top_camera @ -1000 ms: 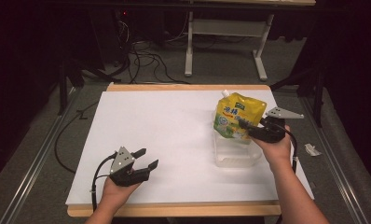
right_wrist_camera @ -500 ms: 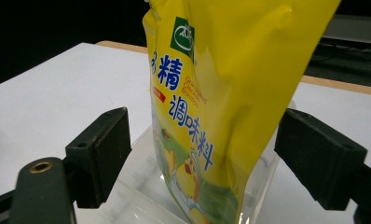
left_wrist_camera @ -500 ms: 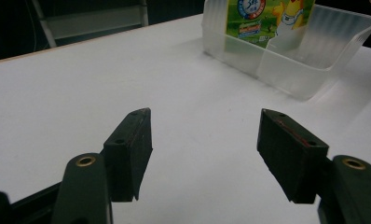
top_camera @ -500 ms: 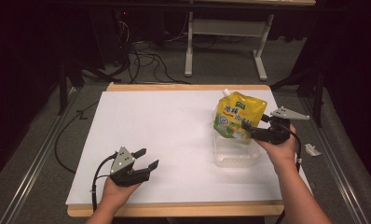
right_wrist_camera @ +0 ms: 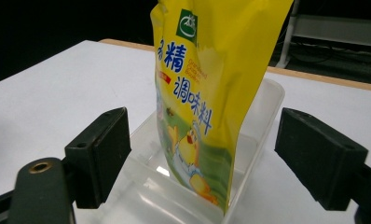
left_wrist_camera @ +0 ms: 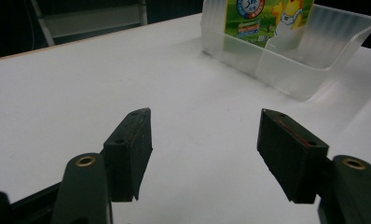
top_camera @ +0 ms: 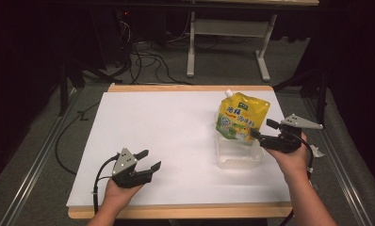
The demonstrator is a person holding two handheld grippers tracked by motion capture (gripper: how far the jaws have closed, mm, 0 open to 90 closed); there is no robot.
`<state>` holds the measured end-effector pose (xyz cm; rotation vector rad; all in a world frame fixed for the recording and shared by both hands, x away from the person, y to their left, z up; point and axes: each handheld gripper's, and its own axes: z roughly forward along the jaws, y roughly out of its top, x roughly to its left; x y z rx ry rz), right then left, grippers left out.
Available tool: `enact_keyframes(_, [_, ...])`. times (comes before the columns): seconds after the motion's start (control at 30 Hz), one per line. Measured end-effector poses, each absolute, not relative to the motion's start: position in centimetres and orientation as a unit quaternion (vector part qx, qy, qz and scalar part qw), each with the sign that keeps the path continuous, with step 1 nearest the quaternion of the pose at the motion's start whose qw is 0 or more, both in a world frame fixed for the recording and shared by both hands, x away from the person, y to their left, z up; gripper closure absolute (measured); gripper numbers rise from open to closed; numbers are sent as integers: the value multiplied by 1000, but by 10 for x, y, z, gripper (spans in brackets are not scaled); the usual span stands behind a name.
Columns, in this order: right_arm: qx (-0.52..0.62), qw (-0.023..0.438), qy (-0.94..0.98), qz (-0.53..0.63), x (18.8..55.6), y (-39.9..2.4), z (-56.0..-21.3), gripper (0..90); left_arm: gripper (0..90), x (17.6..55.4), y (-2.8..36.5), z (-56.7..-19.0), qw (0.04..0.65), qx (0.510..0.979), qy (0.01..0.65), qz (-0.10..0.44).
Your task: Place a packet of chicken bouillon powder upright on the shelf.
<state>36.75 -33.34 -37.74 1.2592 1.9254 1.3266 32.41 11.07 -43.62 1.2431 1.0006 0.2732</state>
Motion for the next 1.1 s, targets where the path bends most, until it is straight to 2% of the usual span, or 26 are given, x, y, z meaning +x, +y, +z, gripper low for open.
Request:
enact_keyframes(0.5, [430, 239, 713, 500, 326, -316, -372, 173, 359, 322, 106, -435, 689, 559, 447, 112])
enact_keyframes(0.87, [372, 211, 744, 513, 311, -253, -373, 175, 359, 320, 106, -433, 692, 560, 442, 110])
enact_keyframes(1.1, [348, 182, 751, 531, 306, -213, -392, 175, 358, 320, 105, -435, 689, 568, 438, 106])
